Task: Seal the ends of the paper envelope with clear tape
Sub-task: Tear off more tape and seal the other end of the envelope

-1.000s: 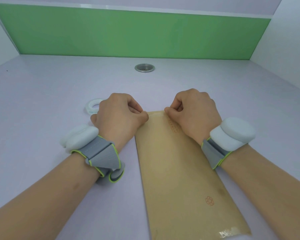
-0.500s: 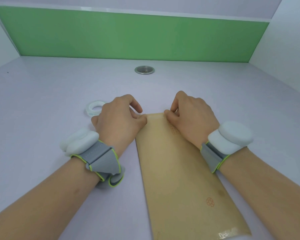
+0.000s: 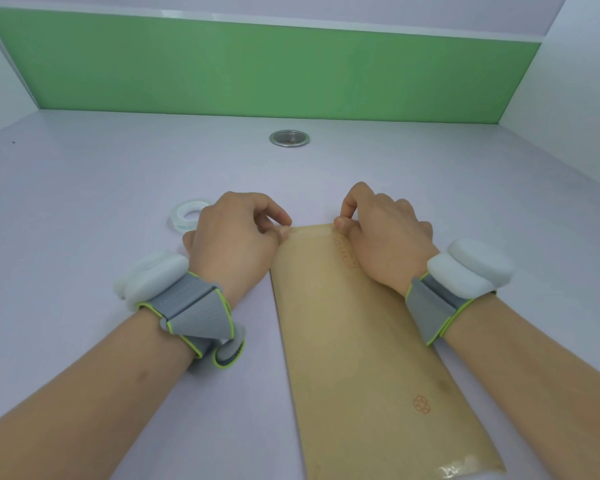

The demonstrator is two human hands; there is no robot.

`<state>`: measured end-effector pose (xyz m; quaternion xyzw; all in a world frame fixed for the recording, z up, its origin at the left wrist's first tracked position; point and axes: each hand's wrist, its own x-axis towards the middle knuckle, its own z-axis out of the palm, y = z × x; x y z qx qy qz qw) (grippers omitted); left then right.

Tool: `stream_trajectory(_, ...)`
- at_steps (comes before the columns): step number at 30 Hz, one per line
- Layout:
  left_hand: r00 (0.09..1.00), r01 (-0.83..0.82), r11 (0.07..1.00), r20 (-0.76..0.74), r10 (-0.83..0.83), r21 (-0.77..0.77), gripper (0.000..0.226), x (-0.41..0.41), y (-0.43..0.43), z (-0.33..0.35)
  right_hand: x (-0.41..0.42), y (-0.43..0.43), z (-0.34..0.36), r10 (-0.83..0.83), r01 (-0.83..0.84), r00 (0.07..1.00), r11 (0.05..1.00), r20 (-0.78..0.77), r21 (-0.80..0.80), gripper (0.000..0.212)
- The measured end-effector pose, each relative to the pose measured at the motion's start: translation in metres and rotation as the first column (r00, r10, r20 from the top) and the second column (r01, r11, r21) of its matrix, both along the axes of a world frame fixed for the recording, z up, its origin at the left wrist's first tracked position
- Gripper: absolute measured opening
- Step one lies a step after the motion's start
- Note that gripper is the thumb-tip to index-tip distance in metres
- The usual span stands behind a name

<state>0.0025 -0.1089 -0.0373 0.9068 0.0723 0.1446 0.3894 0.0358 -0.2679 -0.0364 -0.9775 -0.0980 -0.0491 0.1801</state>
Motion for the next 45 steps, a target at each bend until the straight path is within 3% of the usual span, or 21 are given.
stream_trajectory(9, 0.999, 0.0, 0.991, 0.034, -0.005, 0.132, 0.02, -0.002, -0.003, -0.001, 0.0, 0.001, 0.002, -0.017, 0.017, 1.0, 0.999, -0.019, 0.034, 0.01)
stream_trajectory(13, 0.996, 0.052, 0.935, 0.053, -0.075, 0.352, 0.02, -0.004, -0.006, -0.001, -0.001, 0.001, 0.001, -0.034, 0.034, 0.999, 0.999, 0.02, 0.026, 0.009)
stream_trajectory(18, 0.978, 0.093, 0.876, 0.12, -0.169, 0.473, 0.028, -0.007, -0.008, 0.001, -0.001, 0.007, -0.003, -0.106, 0.105, 0.994, 0.994, 0.041, 0.014, 0.038)
stream_trajectory(22, 0.979, 0.125, 0.792, 0.053, -0.195, 0.598, 0.03, -0.005, -0.01, 0.002, -0.003, 0.01, -0.006, -0.108, 0.113, 0.991, 0.992, 0.078, -0.059, 0.047)
stream_trajectory(28, 0.988, 0.086, 0.663, 0.023, -0.154, 0.744, 0.026, -0.008, -0.013, -0.001, -0.003, 0.009, -0.003, -0.084, 0.086, 0.996, 0.996, 0.039, -0.035, 0.027)
stream_trajectory(34, 0.975, 0.127, 0.566, 0.003, -0.223, 0.815, 0.03, -0.022, -0.015, 0.002, -0.001, 0.004, -0.001, -0.03, 0.031, 0.999, 0.998, 0.022, -0.046, 0.013)
stream_trajectory(39, 0.963, 0.166, 0.537, -0.018, -0.27, 0.827, 0.05, -0.029, -0.014, 0.002, 0.0, 0.004, -0.001, -0.019, 0.02, 1.0, 1.0, 0.016, -0.017, 0.01)
stream_trajectory(45, 0.957, 0.205, 0.527, -0.057, -0.284, 0.825, 0.058, -0.025, -0.012, 0.001, 0.002, 0.003, 0.0, -0.026, 0.026, 1.0, 1.0, 0.007, -0.006, 0.014)
